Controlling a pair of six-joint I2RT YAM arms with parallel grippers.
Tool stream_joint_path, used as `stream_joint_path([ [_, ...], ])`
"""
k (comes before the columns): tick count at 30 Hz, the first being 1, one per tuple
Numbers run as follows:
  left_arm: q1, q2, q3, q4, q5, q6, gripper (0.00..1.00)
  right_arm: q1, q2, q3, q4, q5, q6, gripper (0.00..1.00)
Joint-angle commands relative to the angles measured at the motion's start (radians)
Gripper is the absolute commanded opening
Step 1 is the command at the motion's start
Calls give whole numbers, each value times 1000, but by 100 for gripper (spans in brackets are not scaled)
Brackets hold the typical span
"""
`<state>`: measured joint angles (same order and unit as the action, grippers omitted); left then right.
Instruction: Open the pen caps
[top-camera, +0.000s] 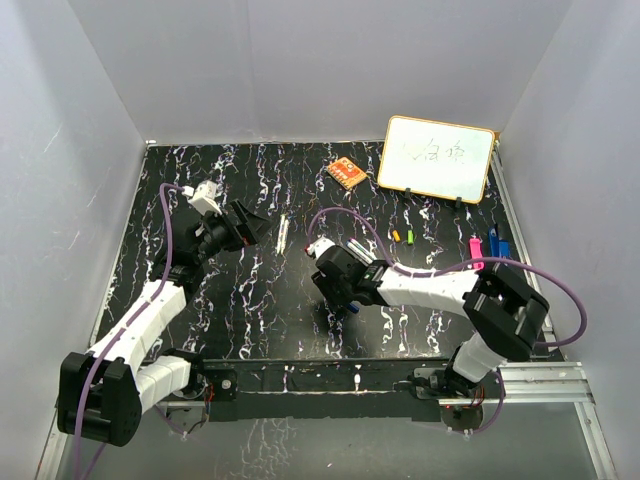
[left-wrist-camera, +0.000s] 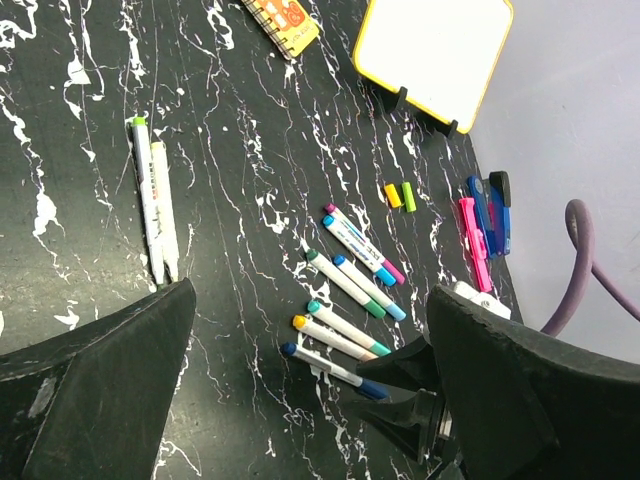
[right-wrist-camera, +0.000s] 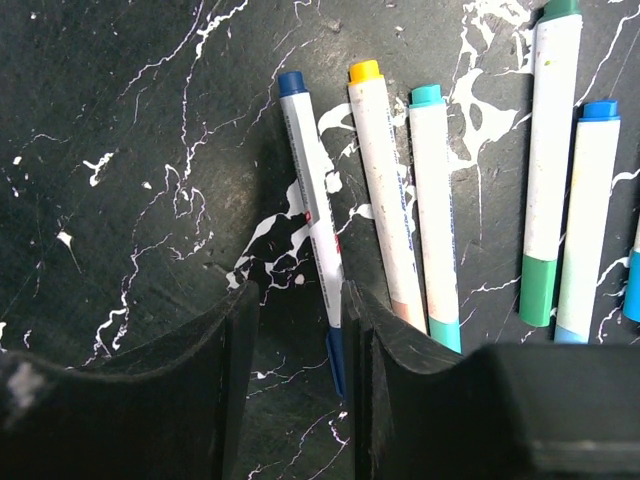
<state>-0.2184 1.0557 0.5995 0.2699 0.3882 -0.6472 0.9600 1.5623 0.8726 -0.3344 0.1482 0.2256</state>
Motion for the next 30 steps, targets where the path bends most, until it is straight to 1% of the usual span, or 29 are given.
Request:
stream_joint_path([
  [1, -4, -24, 9, 2, -2, 17, 99, -1, 19, 18, 52, 33, -11, 36],
  [8, -3, -34, 2, 1, -5, 13, 99, -10, 49, 6, 66, 14, -15, 34],
  [12, -3, -44, -1, -10, -8, 17, 99, -15, 58, -4, 75, 0, -11, 29],
  [17, -4, -66, -4, -20, -6, 15, 99, -17, 69, -12, 82, -12, -8, 14],
  [20, -3, -88, -12, -21, 3, 8, 99, -17, 73, -10, 88, -13, -8, 0],
  [21, -3, -95, -19, -10, 16, 6, 99, -18, 72, -7, 92, -15, -11, 0],
  [23, -3, -108, -50, 65, 82, -6, 99, -17, 64, 11, 94, -9, -18, 0],
  [26, -3, -107, -89, 147, 152, -60, 99, -17, 33, 52, 99, 11, -20, 0],
  [29, -4, -108, -147, 208, 160, -153, 98, -17, -10, 86, 128, 21, -17, 0],
  [30, -4, -112, -173, 261, 163, -190, 98, -17, -22, 95, 140, 25, -14, 0],
])
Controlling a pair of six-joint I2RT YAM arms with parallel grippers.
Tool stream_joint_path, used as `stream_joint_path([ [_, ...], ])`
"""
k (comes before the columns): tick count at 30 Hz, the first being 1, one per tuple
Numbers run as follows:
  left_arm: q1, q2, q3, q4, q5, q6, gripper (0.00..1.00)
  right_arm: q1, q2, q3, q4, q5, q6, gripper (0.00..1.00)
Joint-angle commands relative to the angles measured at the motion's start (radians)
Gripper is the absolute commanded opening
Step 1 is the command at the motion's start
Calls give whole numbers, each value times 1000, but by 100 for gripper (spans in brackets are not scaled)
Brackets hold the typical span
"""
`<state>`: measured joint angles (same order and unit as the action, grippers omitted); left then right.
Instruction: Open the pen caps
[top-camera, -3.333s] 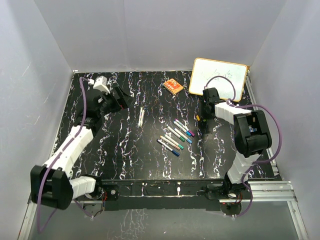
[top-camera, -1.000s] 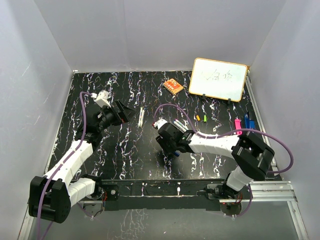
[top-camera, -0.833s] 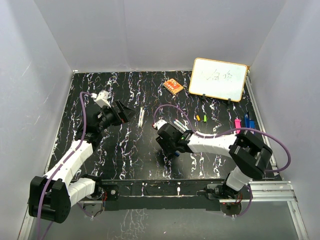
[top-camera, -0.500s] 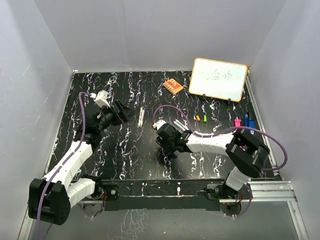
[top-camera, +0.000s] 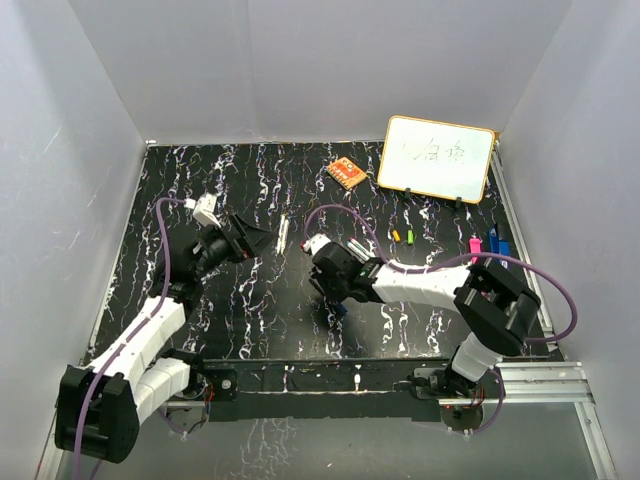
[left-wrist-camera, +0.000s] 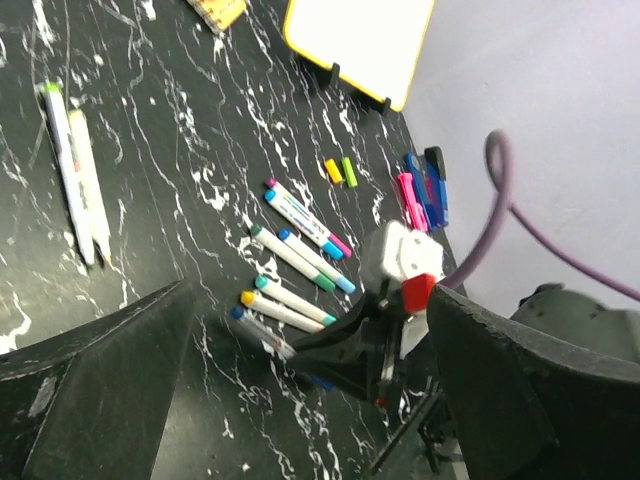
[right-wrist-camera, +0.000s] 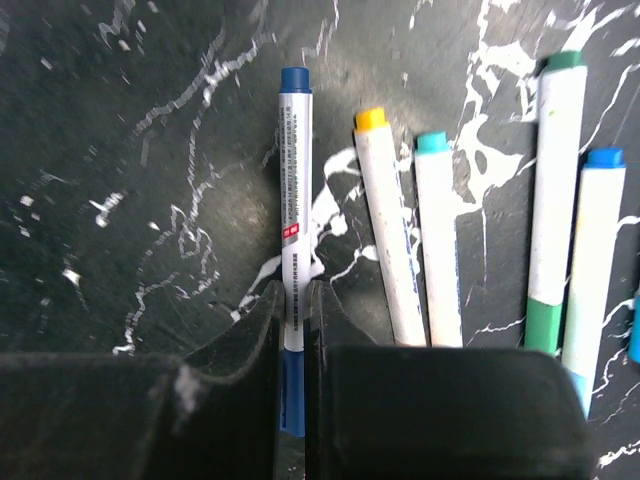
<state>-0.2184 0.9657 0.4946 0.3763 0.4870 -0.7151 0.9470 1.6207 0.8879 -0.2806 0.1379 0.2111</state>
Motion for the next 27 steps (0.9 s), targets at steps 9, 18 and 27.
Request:
stream_joint_path([
  [9, -32, -32, -164, 237, 12, -242, 98, -4, -85, 166, 137, 43, 19, 0],
  [18, -167, 127, -142, 345, -52, -309, 97, -4, -135, 181, 198, 53, 40, 0],
  [27, -256, 283, -92, 433, -104, -331, 93, -4, -200, 168, 209, 30, 45, 0],
])
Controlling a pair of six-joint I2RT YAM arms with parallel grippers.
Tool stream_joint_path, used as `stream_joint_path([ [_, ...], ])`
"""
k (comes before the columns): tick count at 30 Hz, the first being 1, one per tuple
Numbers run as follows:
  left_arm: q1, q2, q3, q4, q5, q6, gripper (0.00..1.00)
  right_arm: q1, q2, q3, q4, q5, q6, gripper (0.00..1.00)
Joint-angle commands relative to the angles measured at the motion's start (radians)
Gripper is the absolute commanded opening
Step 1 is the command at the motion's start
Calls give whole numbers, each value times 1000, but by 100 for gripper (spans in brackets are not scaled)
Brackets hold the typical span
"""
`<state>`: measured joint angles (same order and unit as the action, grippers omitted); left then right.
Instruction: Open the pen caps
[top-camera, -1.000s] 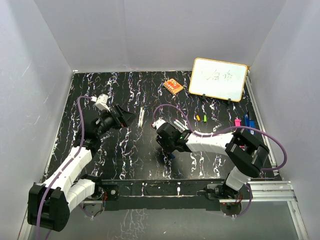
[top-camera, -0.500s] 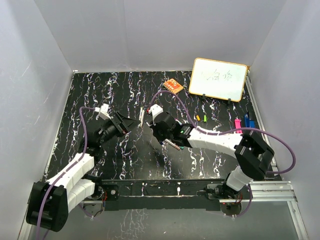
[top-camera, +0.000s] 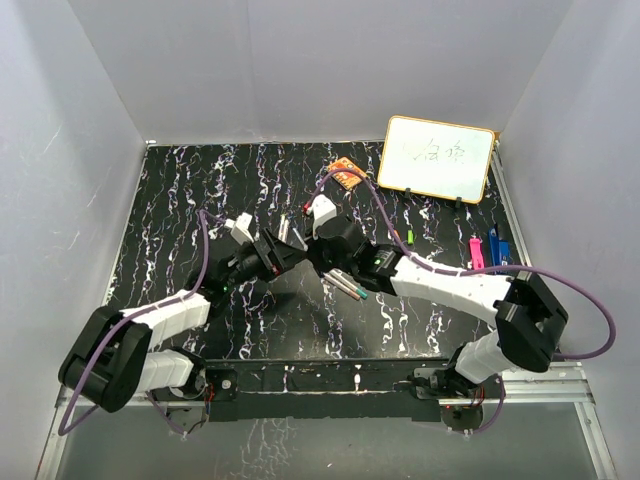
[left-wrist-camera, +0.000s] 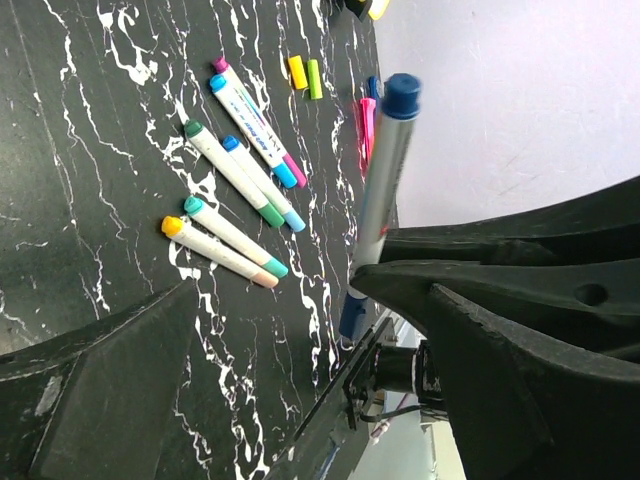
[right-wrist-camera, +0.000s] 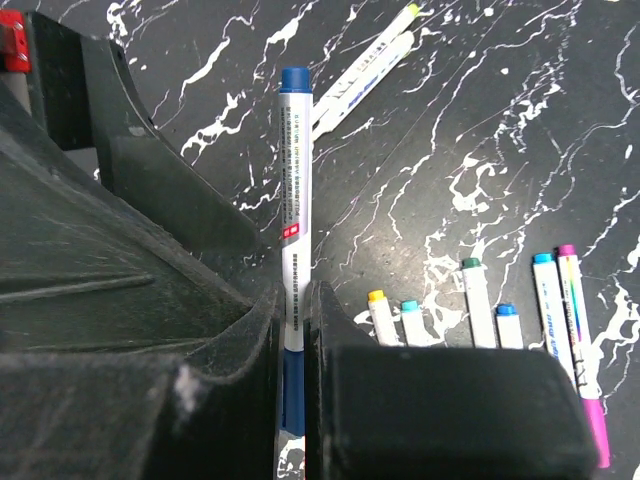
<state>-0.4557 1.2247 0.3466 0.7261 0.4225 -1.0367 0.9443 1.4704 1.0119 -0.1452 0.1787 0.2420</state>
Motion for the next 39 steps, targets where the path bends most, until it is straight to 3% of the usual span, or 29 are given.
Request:
stream_joint_path([
  [1, -22, 28, 61, 91, -43, -11, 92, -1, -56, 43, 72, -17, 16, 0],
  [15, -35, -12, 54, 216, -116, -41, 86, -1, -105, -7, 80, -46, 44, 0],
  [29, -35, -25, 59, 237, -154, -37, 82, -1, -131, -43, 94, -89, 62, 0],
  [39, -44, 20, 51, 301, -123, -65, 55, -1, -111, -33, 104, -83, 61, 0],
])
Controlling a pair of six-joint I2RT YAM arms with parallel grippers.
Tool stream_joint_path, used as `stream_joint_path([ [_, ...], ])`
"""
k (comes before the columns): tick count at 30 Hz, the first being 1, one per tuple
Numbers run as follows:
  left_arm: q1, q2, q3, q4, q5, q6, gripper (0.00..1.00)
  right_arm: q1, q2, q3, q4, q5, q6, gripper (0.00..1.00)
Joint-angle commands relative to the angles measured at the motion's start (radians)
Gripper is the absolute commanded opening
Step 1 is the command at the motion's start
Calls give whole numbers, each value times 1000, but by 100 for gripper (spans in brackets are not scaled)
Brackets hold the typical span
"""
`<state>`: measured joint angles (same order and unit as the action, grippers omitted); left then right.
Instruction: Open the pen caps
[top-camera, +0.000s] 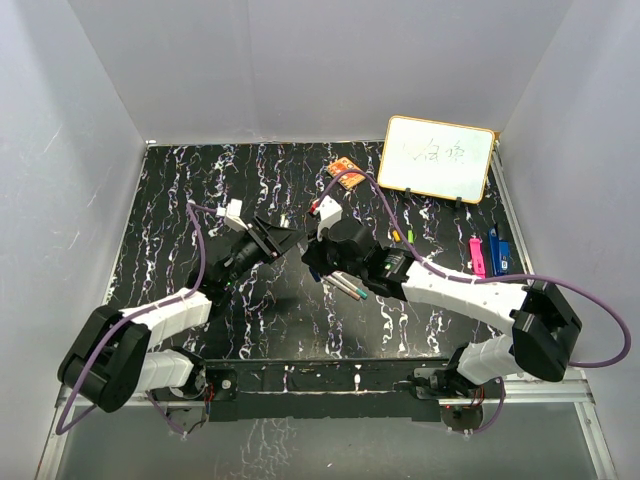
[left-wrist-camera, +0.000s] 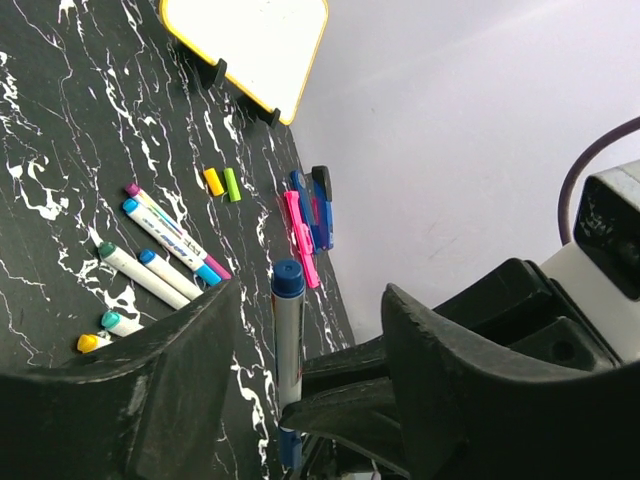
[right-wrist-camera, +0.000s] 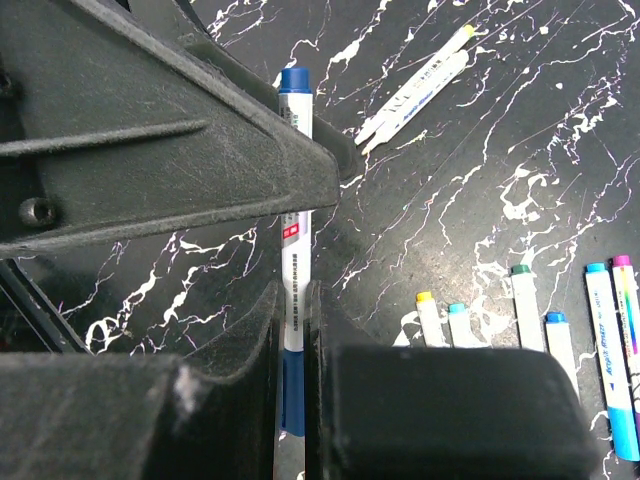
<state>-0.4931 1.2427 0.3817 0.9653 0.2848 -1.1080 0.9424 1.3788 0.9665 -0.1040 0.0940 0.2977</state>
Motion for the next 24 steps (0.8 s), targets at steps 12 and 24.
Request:
stream_joint_path([
  [12, -19, 8, 1, 57, 43, 11, 37, 1, 14, 47, 62, 18, -6, 0],
  [24, -33, 9, -10, 38, 53, 21, 21, 0, -15, 63, 53, 43, -10, 0],
])
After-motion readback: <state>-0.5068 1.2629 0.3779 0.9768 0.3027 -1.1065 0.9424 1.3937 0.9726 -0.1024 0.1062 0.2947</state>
